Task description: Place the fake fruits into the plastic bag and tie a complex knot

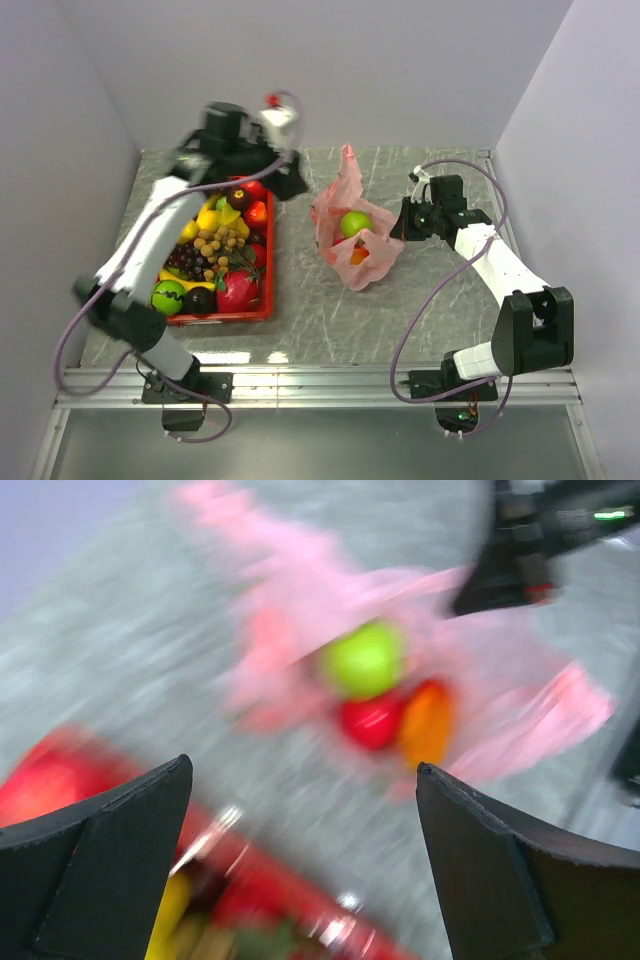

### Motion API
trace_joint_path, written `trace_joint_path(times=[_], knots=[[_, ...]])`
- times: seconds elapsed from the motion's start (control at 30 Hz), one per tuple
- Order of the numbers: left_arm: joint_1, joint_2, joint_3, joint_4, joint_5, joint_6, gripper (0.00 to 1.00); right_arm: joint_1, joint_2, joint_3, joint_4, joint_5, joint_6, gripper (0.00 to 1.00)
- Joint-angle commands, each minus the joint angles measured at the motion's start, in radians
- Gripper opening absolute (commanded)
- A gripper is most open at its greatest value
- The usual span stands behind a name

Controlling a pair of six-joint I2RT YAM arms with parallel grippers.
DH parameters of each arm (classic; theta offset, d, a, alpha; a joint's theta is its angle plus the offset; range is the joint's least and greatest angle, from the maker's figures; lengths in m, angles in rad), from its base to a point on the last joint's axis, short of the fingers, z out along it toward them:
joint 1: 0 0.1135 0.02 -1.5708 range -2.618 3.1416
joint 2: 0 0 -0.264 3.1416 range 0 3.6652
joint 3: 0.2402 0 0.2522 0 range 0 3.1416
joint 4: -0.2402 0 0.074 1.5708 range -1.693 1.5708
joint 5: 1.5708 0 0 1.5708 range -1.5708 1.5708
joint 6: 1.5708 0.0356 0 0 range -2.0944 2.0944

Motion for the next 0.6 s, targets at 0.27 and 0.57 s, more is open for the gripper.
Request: trace_joint_path(times=[0.27,0.57], knots=[[0.167,-0.542,-0.381,-0.510,-0.487,0.278,0.99,-0.004,-0.017,0.003,-0.045,0.018,-0.085,0.00],[0.175,-0.614,-0.544,-0.673,-0.751,0.206,0.99,-0.006,-0.015,-0.002,-0.050,0.013,-0.093,0.00]])
